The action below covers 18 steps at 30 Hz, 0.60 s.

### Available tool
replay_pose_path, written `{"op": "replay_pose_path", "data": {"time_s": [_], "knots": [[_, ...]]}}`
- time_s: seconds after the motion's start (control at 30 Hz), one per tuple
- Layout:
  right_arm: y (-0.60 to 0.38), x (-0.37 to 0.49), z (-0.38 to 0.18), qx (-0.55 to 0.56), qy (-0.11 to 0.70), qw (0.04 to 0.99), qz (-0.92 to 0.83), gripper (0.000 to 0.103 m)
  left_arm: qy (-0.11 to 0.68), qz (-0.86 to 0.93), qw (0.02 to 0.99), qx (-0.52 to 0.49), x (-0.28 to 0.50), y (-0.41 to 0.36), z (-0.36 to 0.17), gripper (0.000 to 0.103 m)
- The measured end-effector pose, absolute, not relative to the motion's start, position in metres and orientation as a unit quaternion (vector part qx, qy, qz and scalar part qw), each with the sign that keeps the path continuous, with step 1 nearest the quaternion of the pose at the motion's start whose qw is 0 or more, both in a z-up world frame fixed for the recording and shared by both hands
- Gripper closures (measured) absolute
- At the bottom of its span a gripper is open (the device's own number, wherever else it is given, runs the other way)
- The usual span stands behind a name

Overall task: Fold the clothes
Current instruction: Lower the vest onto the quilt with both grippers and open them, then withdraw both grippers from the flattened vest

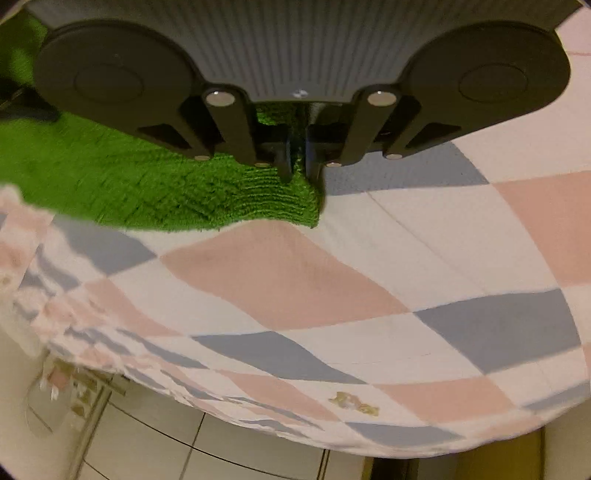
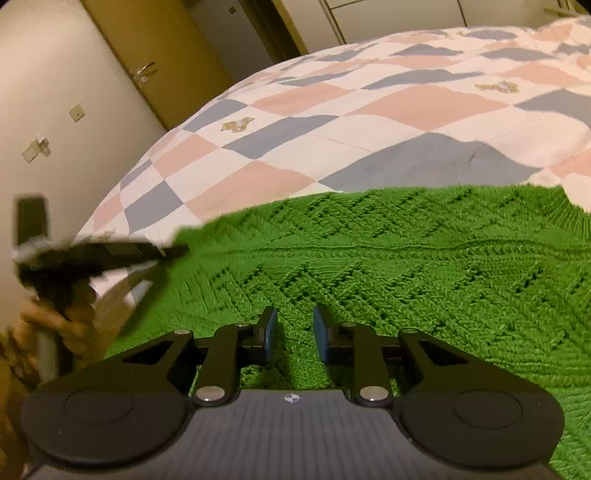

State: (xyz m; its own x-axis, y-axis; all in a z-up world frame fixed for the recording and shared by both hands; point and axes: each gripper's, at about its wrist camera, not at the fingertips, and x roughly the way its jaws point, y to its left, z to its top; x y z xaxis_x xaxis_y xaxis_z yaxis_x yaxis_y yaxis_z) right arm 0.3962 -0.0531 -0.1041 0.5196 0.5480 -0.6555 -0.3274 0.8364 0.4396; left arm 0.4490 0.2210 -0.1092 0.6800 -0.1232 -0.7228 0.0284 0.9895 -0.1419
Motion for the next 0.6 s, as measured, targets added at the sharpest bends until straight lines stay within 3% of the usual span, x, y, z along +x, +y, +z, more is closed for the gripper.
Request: {"op": "replay_pose_path", "data": {"time_s": [0.13, 0.2, 0.4, 0.5, 0.6], "knots": [[-0.074, 0.378, -0.093, 0.155, 0.406, 0.868, 0.241, 0.069, 0.389, 0.024, 0.92, -0.038, 0.428, 0.232, -0.08, 0.086], [-0.097, 0.357, -0.084, 0.168, 0.391, 0.878, 0.22, 0.059, 0.385, 0.048, 0.92, -0.06, 0.404, 0.246, -0.064, 0.089], [-0.181, 0.265, -0.074, 0.18, 0.363, 0.906, 0.125, 0.058, 0.382, -0.049, 0.921, -0.065, 0.28, 0.213, -0.04, 0.087], [-0.214, 0.223, -0.077, 0.161, 0.366, 0.913, 0.084, 0.058, 0.398, -0.091, 0.91, -0.069, 0.225, 0.194, -0.059, 0.08], [-0.246, 0.191, -0.091, 0.144, 0.395, 0.907, 0.031, 0.062, 0.4, -0.053, 0.911, -0.087, 0.183, 0.197, -0.083, 0.081]]}}
